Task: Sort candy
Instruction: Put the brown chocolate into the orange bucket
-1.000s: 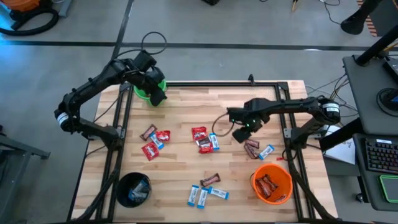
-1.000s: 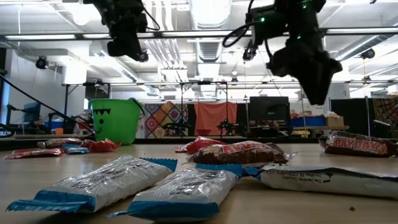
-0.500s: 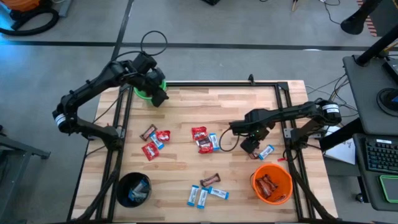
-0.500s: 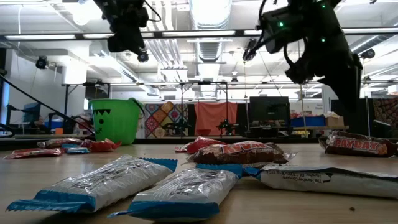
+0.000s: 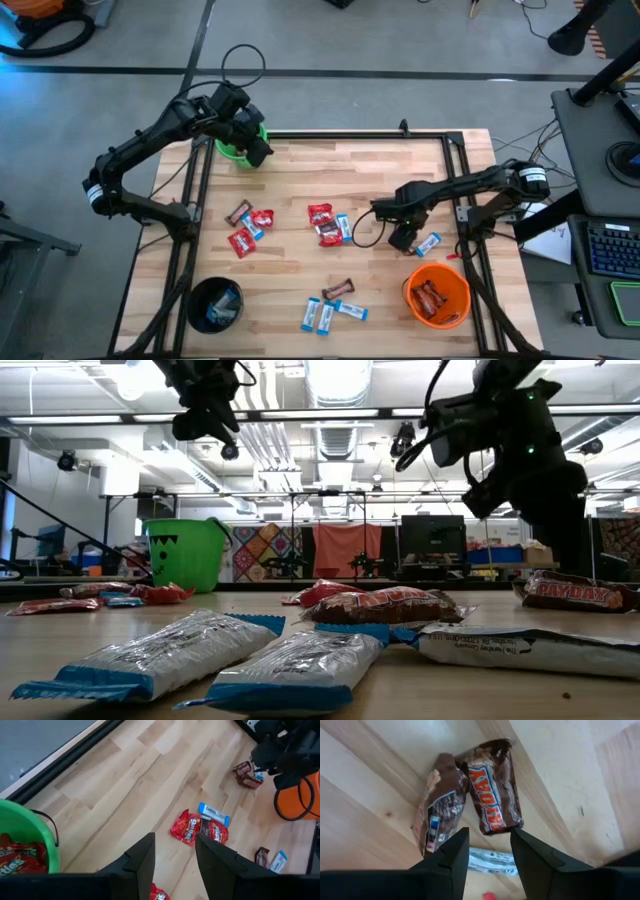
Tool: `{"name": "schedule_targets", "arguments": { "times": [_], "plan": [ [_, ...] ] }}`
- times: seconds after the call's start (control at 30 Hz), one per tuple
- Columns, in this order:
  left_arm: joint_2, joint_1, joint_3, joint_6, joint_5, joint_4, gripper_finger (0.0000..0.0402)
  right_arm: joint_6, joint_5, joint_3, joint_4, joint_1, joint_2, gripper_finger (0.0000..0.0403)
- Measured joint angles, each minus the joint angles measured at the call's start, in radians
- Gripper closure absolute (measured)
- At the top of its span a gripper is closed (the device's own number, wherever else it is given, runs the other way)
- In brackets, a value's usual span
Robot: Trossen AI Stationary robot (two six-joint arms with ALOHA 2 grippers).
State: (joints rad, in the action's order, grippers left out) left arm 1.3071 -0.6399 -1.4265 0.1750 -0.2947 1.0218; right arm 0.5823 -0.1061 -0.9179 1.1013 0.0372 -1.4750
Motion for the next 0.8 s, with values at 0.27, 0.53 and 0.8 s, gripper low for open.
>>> {"name": "schedule_targets", "arguments": {
  "times": [0.27,0.53,0.8],
  "plan": [
    [0.000,0.003,0.000,0.018,0.025,-0.001,0.0278,0.001,-0.002,0.051,-0.110,0.000,0.000,0.0266],
    [-0.001,0.005,0.000,0.018,0.026,-0.003,0.0278,0.008,0.001,0.120,-0.206,0.001,0.001,0.0266],
    [-0.001,0.005,0.000,0.022,0.026,-0.005,0.0278,0.037,-0.001,0.163,-0.285,0.001,0.002,0.0266]
  ]
}}
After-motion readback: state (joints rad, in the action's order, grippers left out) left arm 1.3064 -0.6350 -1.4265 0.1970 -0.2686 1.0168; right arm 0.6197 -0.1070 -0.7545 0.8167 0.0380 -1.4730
